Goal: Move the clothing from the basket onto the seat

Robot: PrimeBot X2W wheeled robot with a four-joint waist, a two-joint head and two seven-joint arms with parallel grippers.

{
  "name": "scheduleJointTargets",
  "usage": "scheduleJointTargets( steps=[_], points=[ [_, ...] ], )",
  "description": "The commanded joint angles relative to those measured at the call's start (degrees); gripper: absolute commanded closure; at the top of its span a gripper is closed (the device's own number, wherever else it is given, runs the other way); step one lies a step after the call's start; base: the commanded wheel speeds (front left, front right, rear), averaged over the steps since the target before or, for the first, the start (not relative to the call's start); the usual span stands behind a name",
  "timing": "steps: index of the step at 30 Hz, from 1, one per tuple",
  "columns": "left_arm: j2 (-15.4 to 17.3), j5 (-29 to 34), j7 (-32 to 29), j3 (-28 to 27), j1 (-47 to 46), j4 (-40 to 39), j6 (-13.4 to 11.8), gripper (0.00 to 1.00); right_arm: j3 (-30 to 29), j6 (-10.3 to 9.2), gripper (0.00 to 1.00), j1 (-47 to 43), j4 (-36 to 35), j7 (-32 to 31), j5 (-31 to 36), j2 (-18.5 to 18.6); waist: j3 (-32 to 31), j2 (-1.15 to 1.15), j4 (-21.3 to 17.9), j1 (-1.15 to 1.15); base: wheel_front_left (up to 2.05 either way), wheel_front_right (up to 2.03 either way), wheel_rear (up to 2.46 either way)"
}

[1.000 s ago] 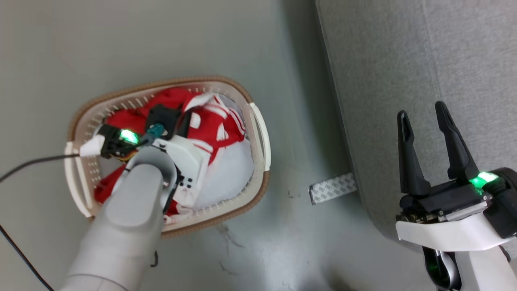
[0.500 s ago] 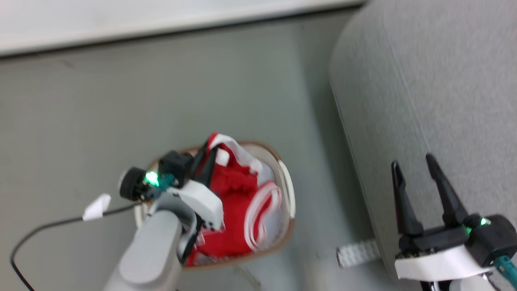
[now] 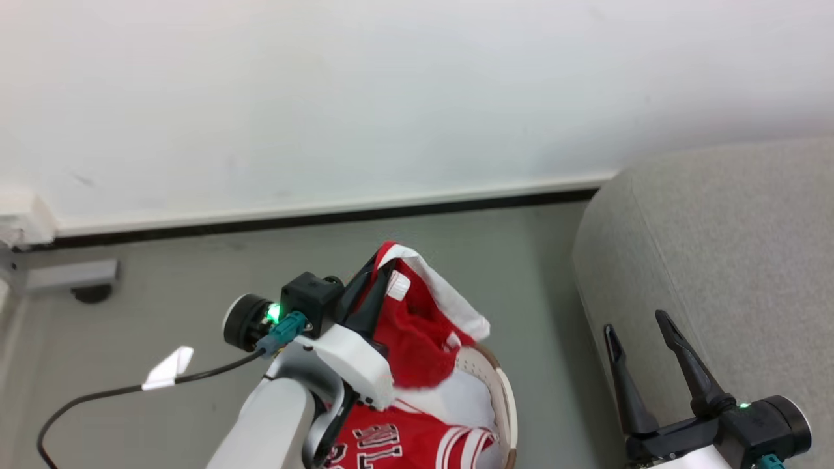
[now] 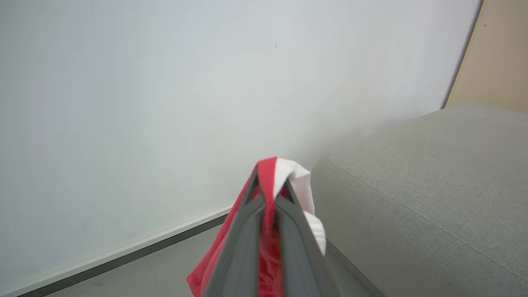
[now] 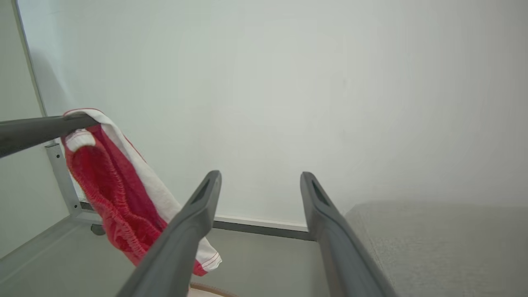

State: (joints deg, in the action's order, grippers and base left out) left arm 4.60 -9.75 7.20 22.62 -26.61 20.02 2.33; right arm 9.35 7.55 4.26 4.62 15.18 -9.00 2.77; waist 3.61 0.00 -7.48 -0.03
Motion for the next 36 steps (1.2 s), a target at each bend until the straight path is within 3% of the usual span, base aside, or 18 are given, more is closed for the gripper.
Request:
scheduleJointTargets(
  steps=[1, 9, 18, 23, 36],
  points=[
    [0.77, -0.51, -1.12, 0.01, 1.23, -1.8, -0.23, 1.0, 0.28, -0.12, 0.0, -0.74, -0.05, -0.04, 0.98, 0.19, -2.95, 0.0, 1.31, 0.03, 0.0, 0.0, 0.0],
    [2.74, -1.09, -6.68, 0.36, 3.96, -11.14, -0.68, 1.0, 4.7, -0.12, 0.0, 2.36, -0.63, -0.04, 2.01, 2.58, -3.98, 0.0, 1.42, 0.03, 0.0, 0.0, 0.0],
    [3.01, -1.62, -10.22, 2.27, 5.93, -17.8, -0.39, 1.0, 20.59, -0.13, 0.0, 9.26, 2.84, -0.04, -3.66, 10.05, -4.36, 0.0, 2.44, 0.03, 0.0, 0.0, 0.0],
    [2.48, -1.92, -10.99, 3.53, 5.95, -19.1, -0.08, 1.0, 28.29, -0.13, 0.0, 15.76, 5.28, -0.04, -6.2, 12.37, -4.24, 0.0, 2.69, 0.03, 0.0, 0.0, 0.0],
    [0.5, -2.42, -11.54, 7.59, 3.87, -19.51, 0.34, 1.0, 36.8, -0.12, 0.0, 26.11, 17.76, -0.04, -8.01, 9.35, -4.26, 0.0, 3.72, 0.03, 0.0, 0.0, 0.0]
  ],
)
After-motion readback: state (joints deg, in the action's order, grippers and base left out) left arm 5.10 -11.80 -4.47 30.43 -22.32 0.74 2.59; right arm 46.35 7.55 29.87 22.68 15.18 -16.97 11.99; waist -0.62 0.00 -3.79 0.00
